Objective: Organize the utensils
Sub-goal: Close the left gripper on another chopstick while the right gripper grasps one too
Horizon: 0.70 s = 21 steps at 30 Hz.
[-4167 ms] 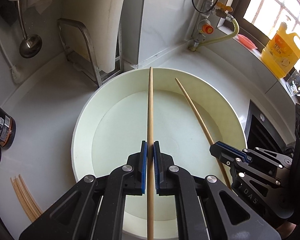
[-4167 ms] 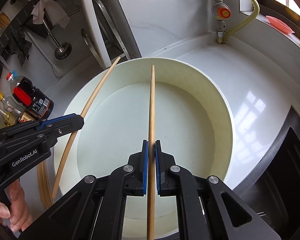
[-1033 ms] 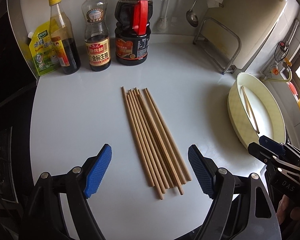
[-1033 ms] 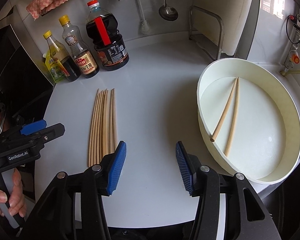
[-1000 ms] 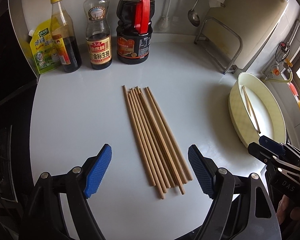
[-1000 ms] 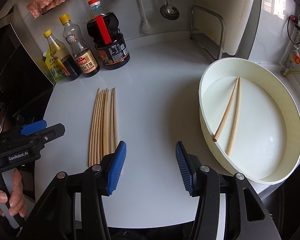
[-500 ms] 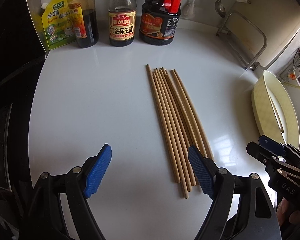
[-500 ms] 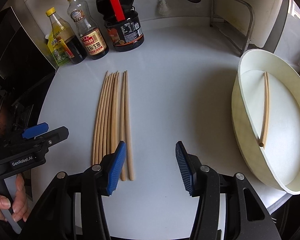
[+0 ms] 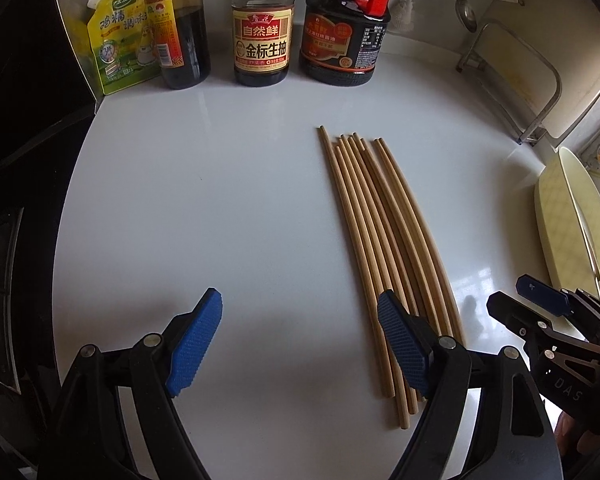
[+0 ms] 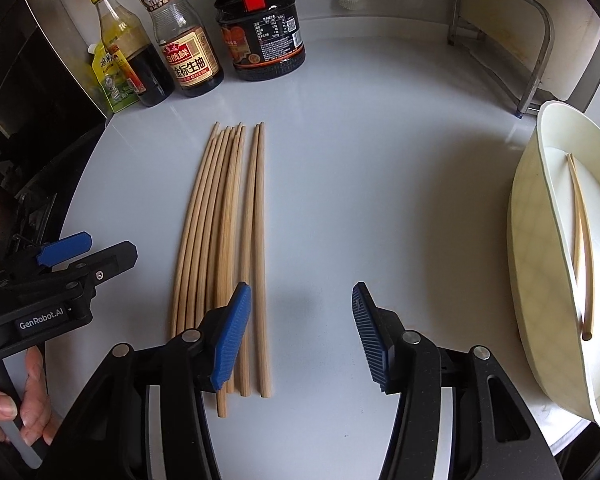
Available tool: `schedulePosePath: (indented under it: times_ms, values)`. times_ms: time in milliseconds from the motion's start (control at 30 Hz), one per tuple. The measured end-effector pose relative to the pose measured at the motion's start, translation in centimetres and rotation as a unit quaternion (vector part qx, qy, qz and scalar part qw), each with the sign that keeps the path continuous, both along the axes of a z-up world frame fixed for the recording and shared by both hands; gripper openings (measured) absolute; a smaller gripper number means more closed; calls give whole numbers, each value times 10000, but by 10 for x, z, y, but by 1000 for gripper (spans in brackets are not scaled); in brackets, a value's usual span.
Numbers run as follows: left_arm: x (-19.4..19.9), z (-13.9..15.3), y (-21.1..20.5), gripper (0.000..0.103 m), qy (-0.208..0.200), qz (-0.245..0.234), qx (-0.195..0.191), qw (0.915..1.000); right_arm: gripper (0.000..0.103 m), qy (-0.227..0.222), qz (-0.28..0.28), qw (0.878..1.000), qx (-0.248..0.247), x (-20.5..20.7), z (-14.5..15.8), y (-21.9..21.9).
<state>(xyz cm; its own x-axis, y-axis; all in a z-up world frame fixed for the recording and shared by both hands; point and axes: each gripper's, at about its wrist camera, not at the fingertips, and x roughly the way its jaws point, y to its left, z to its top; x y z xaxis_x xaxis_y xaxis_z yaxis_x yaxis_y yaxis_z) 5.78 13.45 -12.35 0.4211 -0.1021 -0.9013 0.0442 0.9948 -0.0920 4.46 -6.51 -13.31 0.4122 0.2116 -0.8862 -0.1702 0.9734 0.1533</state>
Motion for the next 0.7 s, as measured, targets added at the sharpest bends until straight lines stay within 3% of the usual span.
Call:
schedulePosePath:
  times_ms: [700]
  values:
    - [2, -21, -5, 87, -66, 92, 66, 9999, 52, -39, 273, 9989, -382, 18, -26, 21]
